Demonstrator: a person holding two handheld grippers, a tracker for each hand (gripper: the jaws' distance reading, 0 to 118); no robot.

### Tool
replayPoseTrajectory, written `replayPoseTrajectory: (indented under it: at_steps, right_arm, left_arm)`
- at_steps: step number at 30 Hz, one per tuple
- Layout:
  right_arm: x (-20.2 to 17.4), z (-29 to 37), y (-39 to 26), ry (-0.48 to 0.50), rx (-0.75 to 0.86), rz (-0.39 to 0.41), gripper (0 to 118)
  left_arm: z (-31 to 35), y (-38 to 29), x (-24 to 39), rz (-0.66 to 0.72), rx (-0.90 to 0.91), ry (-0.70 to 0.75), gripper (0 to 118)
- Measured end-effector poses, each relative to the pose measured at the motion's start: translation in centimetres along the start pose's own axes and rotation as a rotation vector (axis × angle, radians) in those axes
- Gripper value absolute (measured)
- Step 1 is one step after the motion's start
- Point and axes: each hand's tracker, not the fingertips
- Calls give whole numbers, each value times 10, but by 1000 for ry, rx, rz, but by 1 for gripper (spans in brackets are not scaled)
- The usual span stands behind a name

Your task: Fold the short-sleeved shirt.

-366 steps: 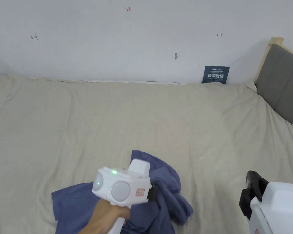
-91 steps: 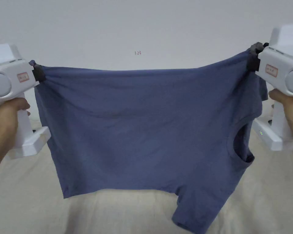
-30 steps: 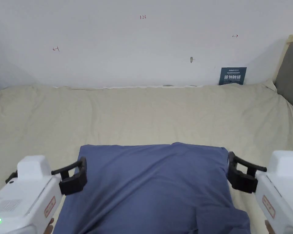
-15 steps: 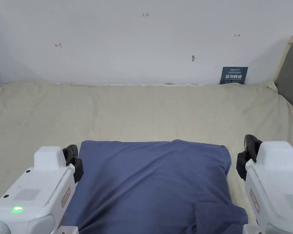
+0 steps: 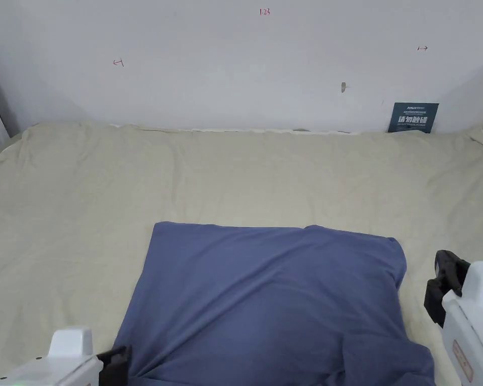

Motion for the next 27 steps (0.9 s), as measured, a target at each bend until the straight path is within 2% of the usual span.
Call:
replayPoseTrajectory:
  at_steps: [2, 3, 4, 7, 9, 11, 13, 14, 15, 16, 17, 18, 20, 21, 23, 24, 25, 27]
  right_arm:
    - [0, -1, -3, 3, -16, -7, 1]
    - [1, -1, -5, 2, -20, -7, 1]
    - [2, -2, -7, 0, -26, -6, 1]
    - [4, -4, -13, 2, -50, -11, 1]
    - [8, -6, -17, 0, -71, -12, 1]
    - [11, -6, -23, 0, -95, -25, 1]
    - [19, -7, -32, 0, -137, -44, 2]
    - [21, -8, -38, -2, -176, -61, 3]
    - [25, -10, -47, -6, -214, -84, 8]
    - [30, -12, -55, -14, -255, -102, 21]
    - [35, -16, -66, -10, -311, -118, 49]
    - [36, -19, -78, -8, -374, -130, 71]
    - [41, -26, -104, -7, -496, -145, 105]
    - [43, -30, -119, -10, -539, -147, 110]
    - [45, -35, -143, 1, -614, -161, 110]
    - [46, -38, -154, 8, -650, -160, 109]
    - [48, -40, -162, 3, -680, -168, 106]
    - [48, -45, -179, 6, -700, -180, 71]
  left_arm:
    - [-11, -11, -3, 23, -53, 7, 113]
    - [-15, -18, -3, 28, -55, 25, 118]
    - [-12, -19, 6, 22, -56, 43, 117]
    - [-24, -30, 10, -18, -107, 67, 102]
    - [-33, -34, 12, -31, -138, 26, 70]
    - [-35, -39, 16, -21, -151, 3, 19]
    - [-23, -35, 27, -7, -139, -39, 4]
    - [-20, -35, 32, -8, -131, -19, 3]
    - [-21, -32, 28, -7, -119, -16, 2]
    - [-25, -30, 19, -4, -104, -15, 2]
    - [-22, -27, 19, 5, -86, -20, 2]
    - [-19, -23, 19, 22, -73, -29, 2]
    - [-4, -14, 21, 31, -47, -39, 2]
    - [1, -10, 23, 28, -34, -41, 2]
    - [7, -3, 25, 18, -17, -50, 2]
    - [-13, -9, 16, 14, -10, -52, 2]
    - [-12, -7, 16, 11, -6, -55, 2]
    - [-12, -3, 17, 22, -6, -74, 2]
